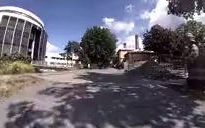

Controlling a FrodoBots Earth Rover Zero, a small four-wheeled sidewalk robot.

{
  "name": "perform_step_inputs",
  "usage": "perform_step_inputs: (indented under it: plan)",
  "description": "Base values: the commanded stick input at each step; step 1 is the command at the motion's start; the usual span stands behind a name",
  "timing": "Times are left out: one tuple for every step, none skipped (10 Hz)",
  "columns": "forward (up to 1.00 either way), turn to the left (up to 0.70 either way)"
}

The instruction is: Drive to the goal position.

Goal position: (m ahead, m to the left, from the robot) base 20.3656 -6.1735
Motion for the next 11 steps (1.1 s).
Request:
perform_step_inputs:
  plan:
    - [0.85, 0.0]
    - [0.85, 0.0]
    - [0.85, 0.0]
    - [0.85, 0.0]
    - [0.85, 0.0]
    - [0.85, 0.0]
    - [0.85, 0.0]
    - [0.85, 0.0]
    - [0.85, 0.0]
    - [0.85, 0.0]
    - [0.85, 0.0]
